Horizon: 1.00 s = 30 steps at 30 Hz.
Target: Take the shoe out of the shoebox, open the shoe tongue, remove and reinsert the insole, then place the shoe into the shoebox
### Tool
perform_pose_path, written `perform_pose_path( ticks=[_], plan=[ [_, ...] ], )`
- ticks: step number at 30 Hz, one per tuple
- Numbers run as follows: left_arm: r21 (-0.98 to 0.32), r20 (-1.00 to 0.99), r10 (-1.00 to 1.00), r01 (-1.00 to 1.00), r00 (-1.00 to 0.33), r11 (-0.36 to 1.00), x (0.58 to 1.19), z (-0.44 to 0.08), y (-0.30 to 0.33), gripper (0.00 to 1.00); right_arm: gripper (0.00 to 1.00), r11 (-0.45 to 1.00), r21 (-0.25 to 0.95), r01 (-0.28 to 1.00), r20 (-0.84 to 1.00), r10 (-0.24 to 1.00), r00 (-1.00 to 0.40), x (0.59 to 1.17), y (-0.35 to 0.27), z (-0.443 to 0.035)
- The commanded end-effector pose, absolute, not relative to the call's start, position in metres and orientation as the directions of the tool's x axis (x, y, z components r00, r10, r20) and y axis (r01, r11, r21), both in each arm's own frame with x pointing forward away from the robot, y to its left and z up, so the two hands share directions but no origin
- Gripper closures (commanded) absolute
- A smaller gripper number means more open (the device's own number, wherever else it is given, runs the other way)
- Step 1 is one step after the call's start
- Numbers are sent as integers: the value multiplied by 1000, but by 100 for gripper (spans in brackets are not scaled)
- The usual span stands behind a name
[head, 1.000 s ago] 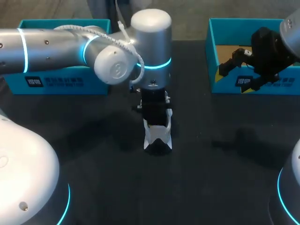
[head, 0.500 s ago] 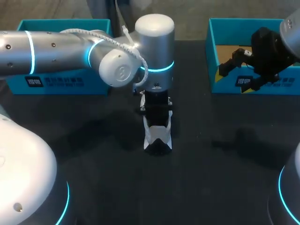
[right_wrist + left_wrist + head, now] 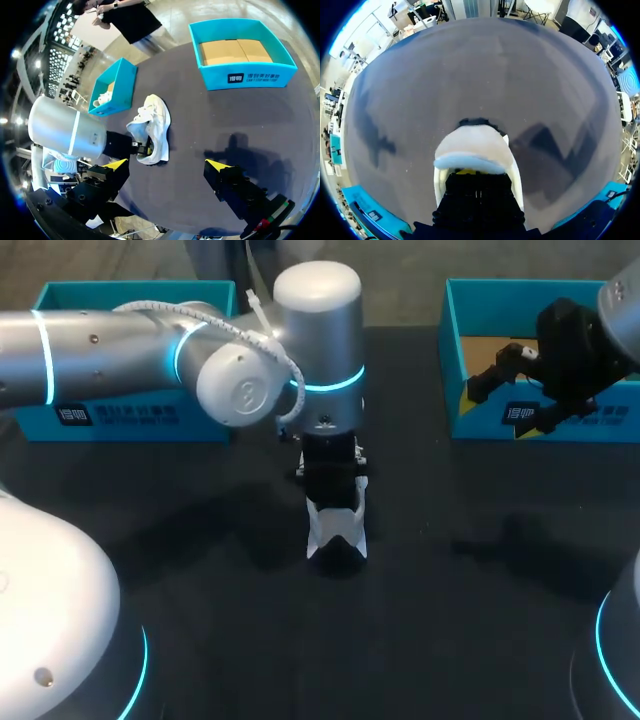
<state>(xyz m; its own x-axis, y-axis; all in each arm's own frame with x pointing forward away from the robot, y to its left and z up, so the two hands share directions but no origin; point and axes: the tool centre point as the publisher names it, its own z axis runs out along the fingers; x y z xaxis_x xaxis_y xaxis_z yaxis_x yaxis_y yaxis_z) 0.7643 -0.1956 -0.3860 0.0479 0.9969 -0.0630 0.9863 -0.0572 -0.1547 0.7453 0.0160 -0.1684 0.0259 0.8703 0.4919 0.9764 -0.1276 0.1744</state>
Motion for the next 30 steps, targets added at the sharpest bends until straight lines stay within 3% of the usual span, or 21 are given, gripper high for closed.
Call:
perform_pose_path(
  ticks=[1,17,23,30],
  plan=[
    [-167,-48,997,984,54,-61,767,-401,-205,100,0,-129,175,976,491,871,28,746,17,-170],
    [-128,-4,999,991,48,-48,766,-413,-202,100,0,-129,175,976,491,871,28,746,17,-170],
    [-36,-32,999,999,37,-38,772,-384,-197,100,0,-129,175,976,491,871,28,746,17,-170],
    [159,26,1000,987,-3,-1,788,-366,-194,100,0,-129,175,976,491,871,28,746,17,-170]
  ],
)
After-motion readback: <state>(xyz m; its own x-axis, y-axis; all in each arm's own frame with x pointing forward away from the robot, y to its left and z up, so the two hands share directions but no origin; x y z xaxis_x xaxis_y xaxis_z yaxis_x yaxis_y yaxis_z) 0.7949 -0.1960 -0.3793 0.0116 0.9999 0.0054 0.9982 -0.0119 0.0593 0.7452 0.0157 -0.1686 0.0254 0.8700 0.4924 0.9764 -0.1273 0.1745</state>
